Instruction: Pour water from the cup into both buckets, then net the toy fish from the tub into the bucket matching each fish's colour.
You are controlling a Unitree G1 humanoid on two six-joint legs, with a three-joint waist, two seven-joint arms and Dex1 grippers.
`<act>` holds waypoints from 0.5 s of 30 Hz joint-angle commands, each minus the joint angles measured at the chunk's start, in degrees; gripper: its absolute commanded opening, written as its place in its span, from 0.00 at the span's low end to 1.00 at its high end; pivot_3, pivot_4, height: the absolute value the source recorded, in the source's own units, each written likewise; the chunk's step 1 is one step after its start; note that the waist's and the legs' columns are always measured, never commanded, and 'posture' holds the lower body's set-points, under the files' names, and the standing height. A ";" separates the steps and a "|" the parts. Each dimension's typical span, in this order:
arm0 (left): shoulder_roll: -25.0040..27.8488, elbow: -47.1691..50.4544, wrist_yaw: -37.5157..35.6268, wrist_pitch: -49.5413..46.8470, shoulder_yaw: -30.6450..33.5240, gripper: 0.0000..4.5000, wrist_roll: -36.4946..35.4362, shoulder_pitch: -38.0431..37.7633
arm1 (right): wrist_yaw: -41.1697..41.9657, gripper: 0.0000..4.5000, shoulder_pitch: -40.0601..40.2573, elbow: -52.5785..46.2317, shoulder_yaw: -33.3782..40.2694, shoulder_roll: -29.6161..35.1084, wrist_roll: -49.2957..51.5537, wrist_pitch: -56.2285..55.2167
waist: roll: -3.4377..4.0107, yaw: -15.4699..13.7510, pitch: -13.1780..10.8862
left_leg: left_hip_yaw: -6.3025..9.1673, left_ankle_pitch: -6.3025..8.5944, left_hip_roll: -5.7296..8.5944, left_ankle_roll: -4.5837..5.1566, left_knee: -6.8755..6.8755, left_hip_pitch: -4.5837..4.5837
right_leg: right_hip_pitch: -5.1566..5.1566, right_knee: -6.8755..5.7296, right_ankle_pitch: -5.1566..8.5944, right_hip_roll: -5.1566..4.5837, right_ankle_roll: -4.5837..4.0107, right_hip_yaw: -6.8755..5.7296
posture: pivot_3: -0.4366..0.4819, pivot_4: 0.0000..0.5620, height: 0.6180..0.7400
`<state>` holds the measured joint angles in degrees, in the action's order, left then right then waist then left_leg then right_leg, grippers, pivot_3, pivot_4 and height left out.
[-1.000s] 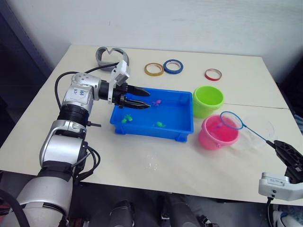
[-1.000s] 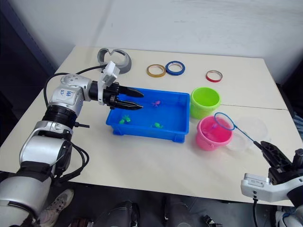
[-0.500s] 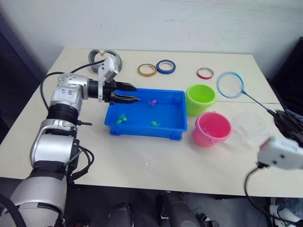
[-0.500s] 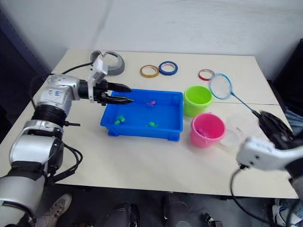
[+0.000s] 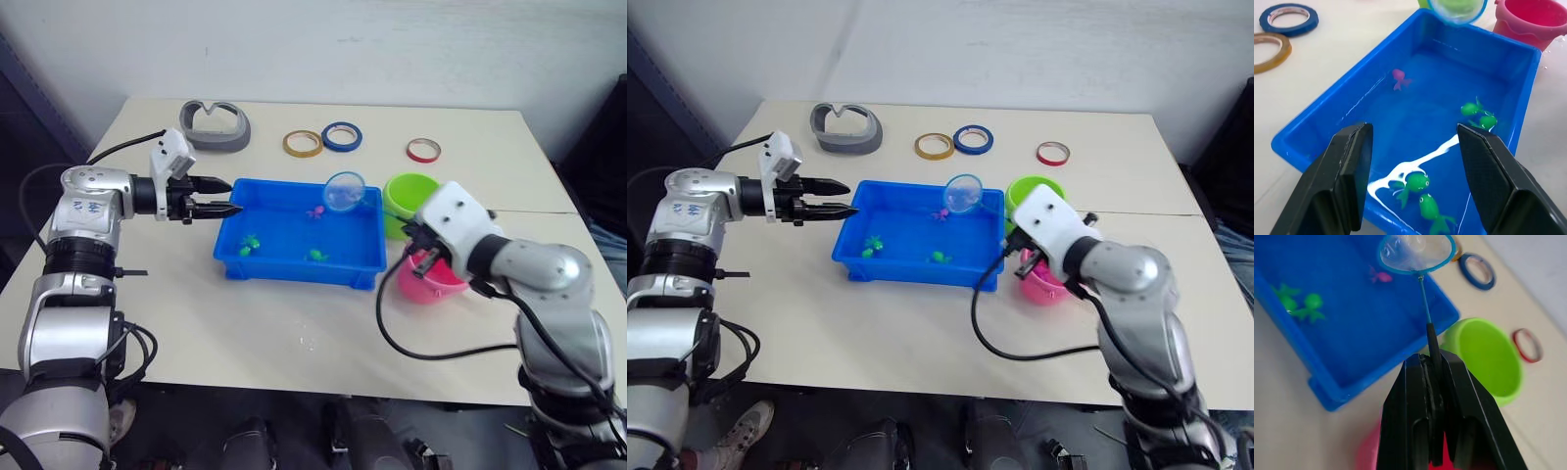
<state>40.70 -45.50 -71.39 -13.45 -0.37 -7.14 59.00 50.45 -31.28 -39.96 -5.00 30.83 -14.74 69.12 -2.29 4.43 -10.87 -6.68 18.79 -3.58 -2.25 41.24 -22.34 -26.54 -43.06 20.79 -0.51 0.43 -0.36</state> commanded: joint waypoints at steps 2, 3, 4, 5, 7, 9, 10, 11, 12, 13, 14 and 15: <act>1.93 9.53 1.34 -3.92 2.73 0.67 -2.65 -3.05 | 0.04 0.00 -6.02 0.69 -0.07 -0.86 7.76 14.09 | 0.00 -0.14 0.00 | 0.00 0.01 0.00 0.01 0.00 0.00 | 0.00 0.00 0.00 -0.01 0.00 -0.01 | 0.48 0.27 0.61; 2.07 11.02 1.61 -4.83 3.03 0.67 -3.08 -3.94 | 0.52 0.00 -6.91 0.81 0.21 -0.79 9.62 16.43 | 0.00 -0.09 0.00 | 0.03 0.01 0.00 0.02 -0.01 -0.02 | 0.00 0.02 0.00 -0.02 0.00 -0.04 | 0.48 0.27 0.61; 2.12 12.64 1.91 -5.83 3.29 0.67 -3.47 -4.82 | 0.94 0.00 -7.49 0.76 0.53 -0.46 11.32 18.42 | 0.00 -0.14 0.00 | 0.03 0.01 0.00 0.02 -0.03 -0.01 | 0.00 0.03 0.00 -0.03 0.00 -0.03 | 0.48 0.27 0.61; 2.23 14.48 2.06 -6.73 3.52 0.67 -3.88 -6.10 | 1.14 0.00 -8.42 1.29 0.79 -0.36 12.70 19.96 | 0.00 -0.14 0.00 | 0.05 0.01 0.00 0.02 -0.02 -0.02 | 0.00 0.03 0.00 -0.02 0.00 -0.05 | 0.48 0.27 0.61; 2.86 19.16 2.36 -9.54 3.71 0.67 -4.56 -9.24 | 1.06 0.00 -10.11 3.48 0.90 0.55 15.65 22.59 | 0.00 0.06 0.00 | 0.06 0.02 0.00 0.03 -0.03 -0.03 | 0.01 0.05 0.00 -0.03 0.00 -0.05 | 0.48 0.27 0.61; 3.26 23.18 3.04 -12.18 4.04 0.67 -5.50 -11.37 | 0.00 0.00 -11.05 5.37 0.68 1.54 18.03 23.35 | 0.00 0.25 0.00 | 0.04 0.02 0.00 0.04 -0.03 -0.02 | 0.02 0.04 0.00 -0.03 0.00 -0.04 | 0.48 0.27 0.61; 3.44 24.66 3.61 -13.25 4.16 0.67 -5.82 -12.05 | -0.66 0.00 -11.37 6.84 0.62 1.51 19.05 23.38 | 0.00 0.26 0.00 | 0.05 0.02 0.00 0.04 -0.03 -0.02 | 0.01 0.04 -0.01 -0.03 -0.02 -0.04 | 0.48 0.27 0.61; 3.69 26.07 4.20 -14.12 4.17 0.67 -5.92 -12.71 | -1.57 0.00 -11.74 8.22 0.18 1.49 19.77 23.26 | 0.00 0.21 0.00 | 0.05 0.02 -0.01 0.04 -0.03 -0.02 | 0.01 0.04 -0.01 -0.02 -0.02 -0.04 | 0.48 0.27 0.61; 3.91 27.29 4.66 -14.80 4.21 0.67 -6.03 -13.26 | -2.46 0.00 -11.99 9.57 -0.30 1.36 20.35 22.92 | 0.00 0.21 0.00 | 0.07 0.02 -0.01 0.04 -0.03 -0.03 | 0.01 0.04 -0.01 -0.02 -0.02 -0.05 | 0.48 0.27 0.61; 4.09 28.33 5.18 -15.37 4.36 0.67 -6.20 -13.70 | -3.57 0.00 -12.23 11.21 -0.99 1.11 20.75 22.34 | 0.00 0.24 0.00 | 0.07 0.02 0.00 0.04 -0.03 -0.03 | 0.01 0.05 -0.01 -0.01 -0.02 -0.04 | 0.48 0.27 0.61; 4.23 29.22 5.67 -15.91 4.53 0.67 -6.43 -14.04 | -4.64 0.00 -12.46 12.68 -1.45 0.82 21.17 21.82 | 0.00 0.22 0.00 | 0.06 0.02 0.00 0.04 -0.03 -0.03 | 0.01 0.05 -0.01 -0.01 -0.02 -0.03 | 0.48 0.27 0.61; 4.40 29.93 6.07 -16.33 4.72 0.67 -6.71 -14.28 | -5.58 0.00 -12.71 14.17 -1.90 0.44 21.55 21.09 | 0.00 0.27 0.01 | 0.06 0.02 0.01 0.04 -0.04 -0.03 | 0.01 0.06 -0.01 -0.02 -0.02 -0.02 | 0.48 0.27 0.61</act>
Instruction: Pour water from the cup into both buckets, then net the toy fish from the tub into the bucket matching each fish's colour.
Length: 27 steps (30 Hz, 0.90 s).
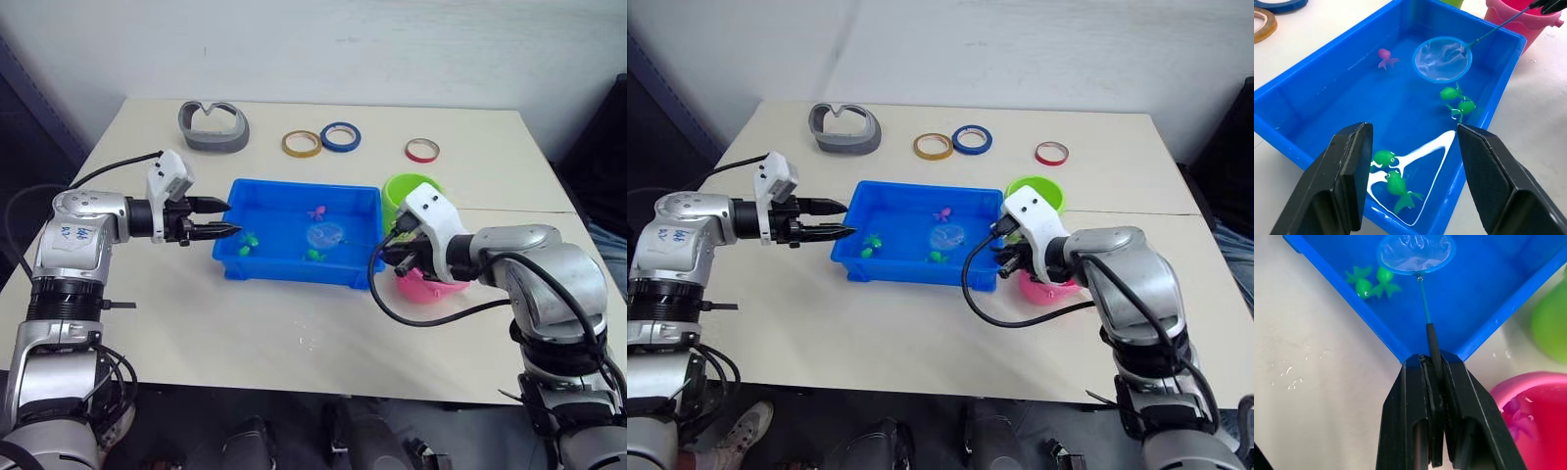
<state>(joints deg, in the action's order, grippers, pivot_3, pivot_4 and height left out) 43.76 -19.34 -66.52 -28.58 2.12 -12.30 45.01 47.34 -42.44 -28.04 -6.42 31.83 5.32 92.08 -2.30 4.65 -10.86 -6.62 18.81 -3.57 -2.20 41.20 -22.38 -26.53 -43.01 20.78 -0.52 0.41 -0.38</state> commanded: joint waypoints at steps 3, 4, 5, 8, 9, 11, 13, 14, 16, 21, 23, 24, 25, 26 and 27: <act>1.81 5.68 2.06 -2.50 2.48 0.67 -2.37 -0.95 | -5.48 0.00 -2.61 6.90 -1.34 -2.35 2.30 -4.25 | 0.00 0.16 0.00 | -0.02 0.00 -0.01 0.00 -0.01 0.01 | 0.00 0.01 0.00 0.01 0.00 0.01 | 0.48 0.27 0.61; 1.88 6.24 2.31 -2.85 2.47 0.67 -2.59 -1.16 | -6.15 0.00 -2.76 7.74 -1.48 -2.53 2.70 -4.84 | 0.00 0.16 0.00 | -0.02 0.00 -0.01 0.00 -0.01 0.00 | -0.02 0.00 0.00 0.01 0.00 0.01 | 0.48 0.27 0.61; 2.04 6.83 2.54 -3.26 2.59 0.67 -2.84 -1.37 | -7.24 0.00 -3.13 9.54 -1.84 -3.20 2.68 -6.03 | 0.00 0.18 0.00 | -0.02 0.00 -0.01 0.00 -0.02 0.01 | -0.01 0.00 0.00 0.01 0.00 0.01 | 0.48 0.27 0.61; 2.36 8.08 3.11 -4.23 2.88 0.67 -3.42 -1.76 | -9.76 0.00 -4.24 14.12 -2.20 -5.08 2.90 -9.21 | 0.00 0.09 0.00 | -0.02 0.00 -0.01 0.00 -0.04 0.00 | -0.02 0.02 0.00 0.01 0.00 0.01 | 0.48 0.27 0.61; 2.47 8.45 3.29 -4.50 2.93 0.67 -3.61 -1.86 | -10.62 0.00 -4.73 15.94 -2.17 -5.94 2.92 -10.56 | 0.00 0.12 0.00 | -0.02 0.00 -0.01 0.00 -0.05 -0.01 | -0.02 0.04 0.00 0.01 0.00 0.01 | 0.48 0.27 0.61; 2.75 9.26 3.57 -5.12 3.05 0.67 -4.04 -2.08 | -12.30 0.00 -5.51 19.30 -2.23 -7.31 2.61 -13.41 | 0.00 0.12 0.00 | -0.05 0.00 -0.01 0.00 -0.05 0.00 | -0.02 0.05 0.00 0.01 0.00 0.03 | 0.48 0.27 0.61; 3.12 9.91 3.78 -5.64 3.18 0.67 -4.42 -2.25 | -13.63 0.00 -6.10 21.75 -2.11 -8.22 2.48 -15.70 | 0.00 0.08 0.00 | -0.05 0.00 -0.02 0.00 -0.06 0.00 | -0.03 0.06 0.00 0.02 0.00 0.03 | 0.48 0.27 0.61; 3.36 10.15 3.84 -5.90 3.29 0.67 -4.64 -2.30 | -14.33 0.00 -6.38 22.78 -2.01 -8.56 2.38 -16.85 | 0.00 0.03 0.00 | -0.05 0.00 -0.01 0.00 -0.07 -0.03 | -0.04 0.06 0.00 0.02 0.00 0.03 | 0.48 0.27 0.61; 3.73 10.42 3.97 -6.29 3.47 0.67 -4.94 -2.29 | -15.26 0.00 -6.80 24.01 -1.42 -9.08 2.59 -18.38 | 0.00 0.06 0.00 | -0.05 0.00 -0.01 0.00 -0.10 -0.03 | -0.05 0.11 0.00 0.02 0.00 0.03 | 0.48 0.27 0.61; 3.95 10.38 4.35 -6.60 3.31 0.67 -5.43 -1.87 | -17.09 0.00 -7.72 24.67 -0.60 -9.27 2.87 -20.76 | 0.00 0.06 0.00 | -0.05 0.01 -0.01 0.01 -0.12 -0.05 | -0.05 0.14 0.00 0.02 0.00 0.03 | 0.48 0.27 0.61; 3.76 10.10 4.51 -6.47 3.07 0.67 -5.52 -1.55 | -17.55 0.00 -7.95 24.11 -0.36 -9.02 3.10 -21.07 | 0.00 0.11 0.00 | -0.05 0.01 -0.01 0.01 -0.13 -0.04 | -0.05 0.14 0.00 0.01 0.00 0.03 | 0.48 0.27 0.61; 3.61 9.93 4.59 -6.37 2.91 0.67 -5.50 -1.36 | -17.71 0.00 -8.03 23.68 -0.27 -8.77 3.23 -21.01 | 0.00 0.12 0.00 | -0.05 0.01 -0.01 0.02 -0.13 -0.04 | -0.05 0.14 0.00 0.01 0.00 0.03 | 0.48 0.27 0.61; 3.44 9.70 4.61 -6.23 2.77 0.67 -5.49 -1.15 | -17.84 0.00 -8.12 23.24 -0.21 -8.50 3.32 -20.90 | 0.00 0.12 0.00 | -0.05 0.01 -0.01 0.02 -0.13 -0.04 | -0.05 0.14 0.00 0.02 0.00 0.03 | 0.48 0.27 0.61; 3.22 9.48 4.61 -6.09 2.63 0.67 -5.49 -0.89 | -17.95 0.00 -8.19 22.59 -0.10 -8.15 3.44 -20.68 | 0.00 0.10 0.00 | -0.05 0.01 -0.02 0.02 -0.13 -0.04 | -0.05 0.14 0.00 0.02 0.00 0.03 | 0.48 0.27 0.61; 3.00 9.28 4.65 -5.96 2.52 0.67 -5.49 -0.67 | -17.97 0.00 -8.20 21.83 -0.15 -7.66 3.50 -20.54 | 0.00 0.09 0.00 | -0.05 0.01 -0.02 0.02 -0.13 -0.04 | -0.06 0.14 0.00 0.02 0.00 0.03 | 0.48 0.27 0.61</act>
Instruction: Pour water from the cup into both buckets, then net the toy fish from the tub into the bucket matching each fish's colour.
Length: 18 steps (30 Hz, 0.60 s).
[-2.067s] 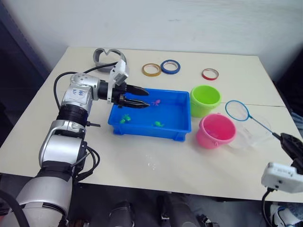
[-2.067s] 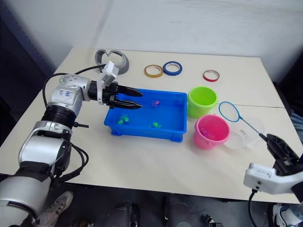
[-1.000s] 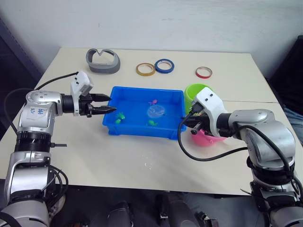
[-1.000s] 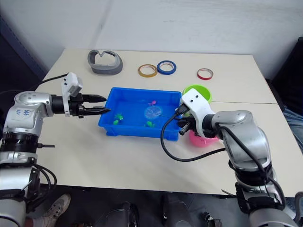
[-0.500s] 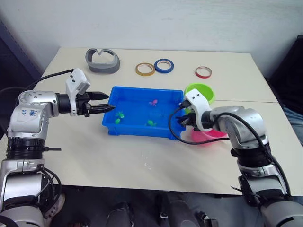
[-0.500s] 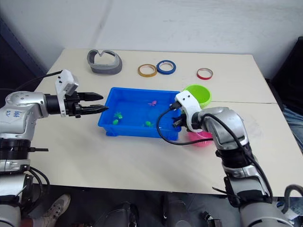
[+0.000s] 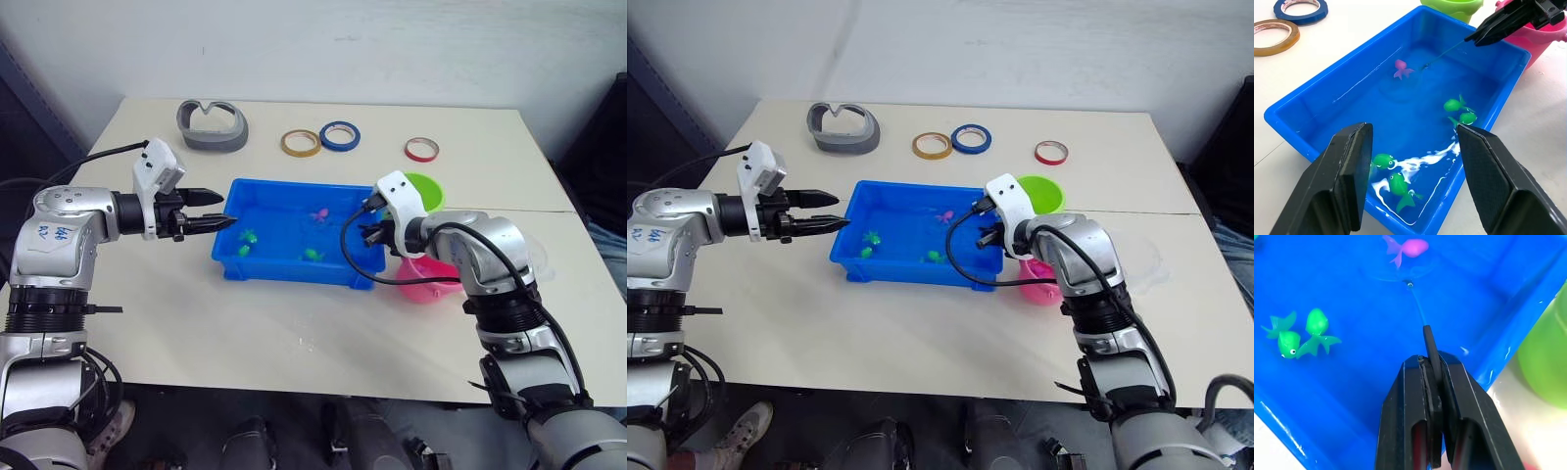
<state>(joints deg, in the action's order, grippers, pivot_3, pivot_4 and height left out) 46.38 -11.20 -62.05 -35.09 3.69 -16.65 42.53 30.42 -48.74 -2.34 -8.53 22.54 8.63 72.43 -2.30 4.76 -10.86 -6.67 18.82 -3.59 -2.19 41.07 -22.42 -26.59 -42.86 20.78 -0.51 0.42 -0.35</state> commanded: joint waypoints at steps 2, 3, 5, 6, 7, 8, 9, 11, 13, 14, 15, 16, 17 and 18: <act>-0.23 0.57 0.22 0.92 0.68 0.67 -1.11 2.38 | -0.95 0.00 -1.81 -6.09 2.22 2.81 0.71 0.21 | 0.00 -0.13 0.00 | 0.00 0.00 0.00 0.00 0.00 -0.01 | -0.01 0.01 0.00 0.00 0.00 0.00 | 0.48 0.27 0.61; -0.46 0.29 0.21 1.08 0.57 0.67 -1.08 2.60 | -0.93 0.00 -1.73 -6.99 2.32 3.26 0.98 0.68 | 0.01 -0.20 0.00 | 0.00 0.00 0.00 0.01 0.00 -0.02 | -0.01 0.03 0.00 0.00 0.00 0.00 | 0.48 0.27 0.61; -0.82 -0.30 0.13 1.39 0.33 0.67 -0.97 3.02 | -0.94 0.00 -1.47 -8.72 2.41 4.10 1.55 1.33 | 0.01 -0.16 0.00 | 0.01 0.01 0.00 0.02 -0.02 -0.03 | 0.00 0.08 0.00 0.00 0.00 -0.01 | 0.48 0.27 0.61; -0.99 -0.53 0.03 1.54 0.19 0.67 -0.94 3.19 | -0.85 0.00 -1.13 -9.87 2.46 4.60 1.94 1.85 | 0.01 -0.13 0.00 | 0.01 0.01 0.00 0.02 -0.04 -0.03 | 0.00 0.10 0.00 0.00 0.00 -0.01 | 0.48 0.27 0.61; -1.24 -0.81 -0.05 1.72 0.02 0.67 -0.90 3.42 | -0.48 0.00 -0.27 -11.90 2.53 5.49 2.61 2.53 | 0.01 -0.13 -0.01 | 0.01 0.01 0.00 0.02 -0.05 -0.03 | 0.00 0.11 0.00 -0.01 0.00 -0.01 | 0.48 0.27 0.61; -1.49 -1.06 -0.17 1.87 -0.15 0.67 -0.86 3.62 | 0.11 0.00 0.95 -14.24 2.62 6.44 3.50 3.21 | 0.01 -0.13 -0.01 | 0.00 0.01 0.00 0.02 -0.06 -0.03 | 0.00 0.11 0.00 0.00 0.00 -0.01 | 0.48 0.27 0.61; -1.64 -1.29 -0.27 2.00 -0.25 0.67 -0.82 3.76 | 0.44 0.00 1.75 -15.79 2.66 7.05 4.15 3.69 | 0.01 -0.17 -0.01 | 0.01 0.01 0.00 0.02 -0.08 -0.03 | 0.00 0.12 0.00 0.00 0.00 -0.01 | 0.48 0.27 0.61; -2.02 -1.75 -0.44 2.35 -0.58 0.67 -0.67 4.10 | 1.08 0.00 4.19 -19.15 2.84 8.30 5.60 4.47 | 0.01 -0.22 -0.01 | 0.02 0.01 -0.01 0.02 -0.13 -0.03 | 0.00 0.19 0.00 0.00 0.00 -0.02 | 0.48 0.27 0.61; -2.28 -2.33 -0.59 2.70 -0.81 0.67 -0.55 4.47 | 1.28 0.00 5.79 -21.24 2.97 8.97 6.73 4.87 | 0.01 -0.23 -0.01 | 0.02 0.01 -0.01 0.02 -0.13 -0.04 | 0.01 0.23 0.00 0.00 0.01 -0.03 | 0.48 0.27 0.61; -2.47 -2.77 -0.75 2.94 -1.03 0.67 -0.45 4.85 | 1.58 0.00 6.81 -22.61 3.11 9.37 7.43 5.06 | 0.01 -0.17 -0.01 | 0.02 0.02 -0.01 0.03 -0.13 -0.04 | 0.01 0.25 0.00 0.00 0.01 -0.02 | 0.48 0.27 0.61; -2.60 -3.16 -0.92 3.16 -1.25 0.67 -0.44 5.18 | 1.81 0.00 7.65 -23.79 3.24 9.73 8.03 5.17 | 0.01 -0.19 -0.01 | 0.01 0.02 -0.01 0.03 -0.13 -0.04 | 0.01 0.25 -0.01 0.00 0.02 -0.02 | 0.48 0.27 0.61; -2.67 -3.45 -1.03 3.32 -1.42 0.67 -0.45 5.42 | 1.90 0.00 8.26 -24.65 3.35 10.02 8.53 5.26 | 0.01 -0.14 -0.01 | 0.01 0.02 -0.01 0.03 -0.13 -0.05 | 0.01 0.26 -0.01 0.00 0.02 -0.02 | 0.48 0.27 0.61; -2.74 -3.78 -1.18 3.53 -1.62 0.67 -0.42 5.68 | 1.86 0.00 8.74 -25.38 3.89 9.95 9.14 5.66 | 0.01 -0.14 -0.01 | 0.01 0.02 -0.01 0.03 -0.14 -0.05 | 0.01 0.26 -0.01 0.00 0.02 -0.03 | 0.48 0.27 0.61; -2.77 -4.13 -1.34 3.72 -1.76 0.67 -0.40 5.91 | 1.77 0.00 9.12 -25.98 4.25 10.04 9.56 5.86 | 0.01 -0.10 -0.01 | 0.01 0.02 -0.01 0.03 -0.15 -0.05 | 0.01 0.27 -0.01 0.01 0.02 -0.03 | 0.48 0.27 0.61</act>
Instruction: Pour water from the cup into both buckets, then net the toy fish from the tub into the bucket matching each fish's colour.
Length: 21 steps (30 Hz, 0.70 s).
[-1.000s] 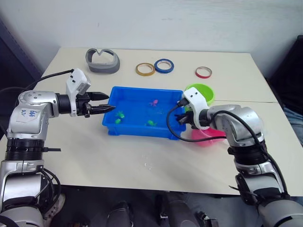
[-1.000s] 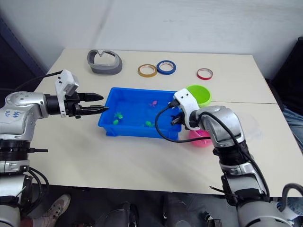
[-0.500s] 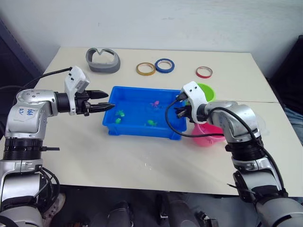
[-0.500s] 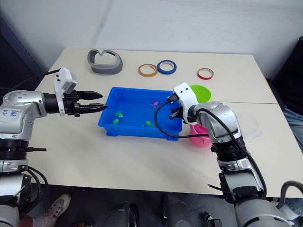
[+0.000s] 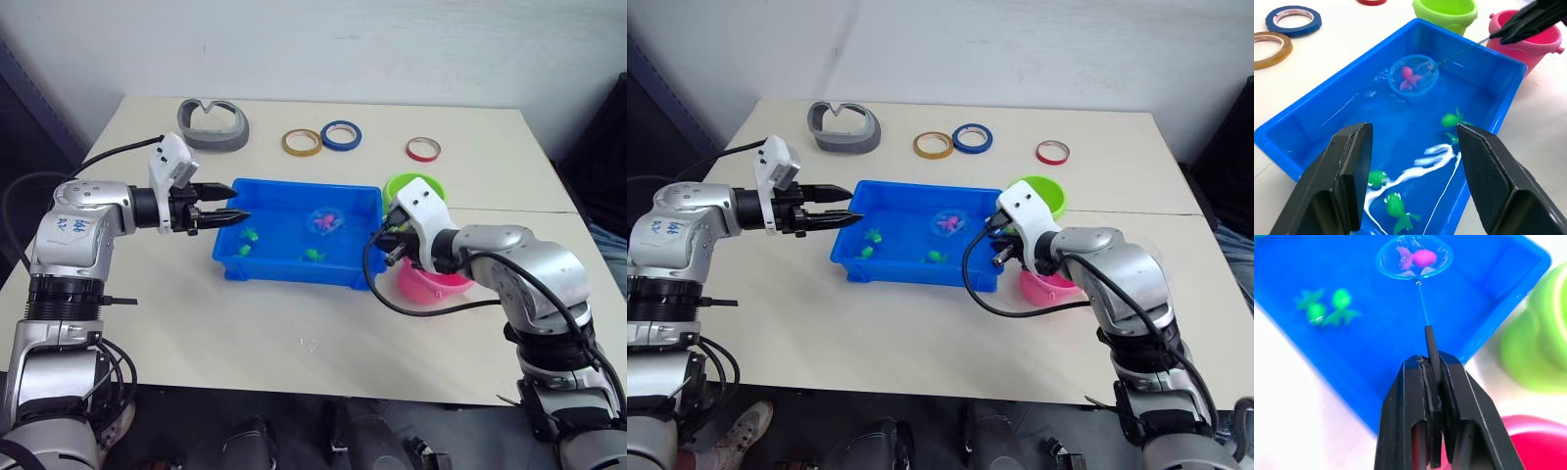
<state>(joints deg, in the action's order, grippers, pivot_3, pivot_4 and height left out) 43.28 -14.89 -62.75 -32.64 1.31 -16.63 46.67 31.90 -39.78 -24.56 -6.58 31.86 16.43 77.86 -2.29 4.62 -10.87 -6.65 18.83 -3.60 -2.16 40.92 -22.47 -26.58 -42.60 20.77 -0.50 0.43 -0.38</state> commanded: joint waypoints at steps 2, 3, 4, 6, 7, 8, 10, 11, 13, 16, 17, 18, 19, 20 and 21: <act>0.30 -0.99 -0.92 1.60 0.41 0.67 -0.42 2.11 | -0.23 0.00 0.69 -4.45 3.11 0.71 2.44 0.78 | 0.00 0.09 0.00 | -0.01 0.00 0.00 0.00 -0.01 0.02 | 0.00 0.00 0.00 0.00 0.00 0.00 | 0.48 0.27 0.61; 0.29 -1.24 -1.09 1.75 0.34 0.67 -0.42 2.23 | -0.50 0.00 0.88 -4.69 3.37 0.79 2.66 0.84 | 0.00 0.10 0.00 | -0.01 0.00 0.00 0.00 -0.01 0.02 | 0.00 0.00 0.00 0.00 0.00 0.00 | 0.48 0.27 0.61; 0.25 -1.50 -1.22 1.91 0.25 0.67 -0.38 2.37 | -0.71 0.00 0.99 -4.87 3.66 0.80 2.90 0.93 | 0.00 0.10 0.00 | -0.01 0.00 -0.01 0.00 -0.01 0.02 | 0.00 0.00 0.00 0.00 0.00 0.00 | 0.48 0.27 0.61; 0.07 -2.16 -1.61 2.25 -0.02 0.67 -0.30 2.86 | -1.12 0.00 0.96 -5.15 4.25 0.81 3.25 1.14 | 0.00 -0.02 0.00 | 0.00 0.00 -0.01 0.00 -0.01 0.01 | 0.00 0.01 0.00 0.00 0.00 0.00 | 0.48 0.27 0.61; -0.01 -2.39 -1.81 2.38 -0.14 0.67 -0.25 3.06 | -1.28 0.00 0.89 -5.26 4.57 0.80 3.51 1.26 | 0.00 -0.07 0.00 | -0.01 0.00 -0.01 0.00 -0.02 0.01 | 0.00 0.04 0.00 0.00 0.00 0.00 | 0.48 0.27 0.61; -0.07 -2.68 -2.05 2.57 -0.27 0.67 -0.22 3.28 | -1.45 0.00 0.78 -5.37 4.80 0.82 3.75 1.34 | 0.00 -0.12 0.00 | 0.00 0.00 -0.01 0.00 -0.02 0.01 | 0.00 0.05 0.00 0.00 0.00 -0.01 | 0.48 0.27 0.61; -0.22 -3.34 -2.59 2.95 -0.59 0.67 -0.15 3.84 | -1.57 0.00 0.57 -5.96 5.55 0.93 4.41 1.59 | 0.00 -0.13 0.00 | -0.01 0.00 0.00 0.00 -0.02 0.00 | 0.01 0.07 0.00 -0.01 0.00 -0.01 | 0.48 0.27 0.61; -0.35 -3.76 -3.09 3.13 -0.80 0.67 -0.20 4.25 | -1.60 0.00 0.47 -6.50 6.19 1.09 4.77 1.61 | 0.00 -0.14 0.00 | 0.00 0.00 0.00 0.00 -0.04 0.00 | 0.01 0.09 0.00 0.00 0.00 -0.01 | 0.48 0.27 0.61; -0.67 -4.41 -4.28 3.45 -1.33 0.67 -0.39 5.00 | -1.53 0.00 0.36 -7.64 7.86 1.35 5.67 1.88 | 0.00 -0.23 0.00 | 0.00 0.00 -0.01 0.00 -0.07 0.00 | 0.01 0.10 0.00 0.00 0.00 -0.01 | 0.48 0.27 0.61; -1.54 -5.44 -6.16 4.29 -2.32 0.67 -0.52 6.27 | -0.59 0.00 1.39 -10.20 12.01 2.54 7.71 1.87 | 0.01 -0.38 0.00 | 0.01 0.00 0.00 0.00 -0.08 -0.03 | 0.01 0.14 0.00 0.00 0.00 -0.03 | 0.48 0.27 0.61; -1.88 -5.93 -7.00 4.58 -2.72 0.67 -0.52 6.80 | 0.17 0.00 2.28 -11.66 13.60 3.42 8.73 1.89 | 0.01 -0.53 0.00 | 0.01 0.00 0.00 0.01 -0.08 -0.03 | 0.01 0.16 0.00 -0.01 0.00 -0.03 | 0.48 0.27 0.61; -2.22 -6.42 -7.85 4.85 -3.09 0.67 -0.46 7.30 | 0.96 0.00 3.25 -13.24 15.19 4.21 9.90 2.05 | 0.01 -0.53 0.00 | 0.01 0.01 0.00 0.01 -0.14 -0.04 | 0.01 0.21 0.00 0.00 0.00 -0.04 | 0.48 0.27 0.61; -2.59 -7.01 -8.83 5.12 -3.53 0.67 -0.40 7.86 | 2.11 0.00 4.57 -15.27 16.81 5.24 11.29 2.02 | 0.01 -0.56 0.00 | 0.01 0.01 0.00 0.01 -0.18 -0.03 | 0.01 0.24 0.00 0.00 0.00 -0.04 | 0.48 0.27 0.61; -2.93 -7.67 -9.72 5.55 -3.99 0.67 -0.26 8.39 | 3.25 0.00 6.18 -17.31 17.95 6.57 12.40 1.52 | 0.01 -0.95 0.00 | 0.01 0.00 0.00 0.01 -0.24 -0.03 | 0.02 0.29 0.00 0.00 0.01 -0.04 | 0.48 0.27 0.61; -3.30 -8.51 -10.67 6.18 -4.56 0.67 -0.02 9.04 | 4.28 0.00 8.20 -19.49 19.28 8.03 13.26 0.67 | 0.01 -1.19 0.00 | 0.02 0.00 0.00 0.01 -0.30 -0.03 | 0.02 0.36 0.00 0.01 0.01 -0.06 | 0.48 0.27 0.61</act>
<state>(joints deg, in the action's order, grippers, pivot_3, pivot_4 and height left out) 39.93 -23.16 -71.59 -27.87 -3.05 -16.57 53.76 34.06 -32.76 -38.88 9.59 38.24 27.30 79.90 -2.28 3.43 -10.87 -6.63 18.84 -3.60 -2.15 40.54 -22.49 -26.55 -42.17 20.77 -0.47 0.44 -0.44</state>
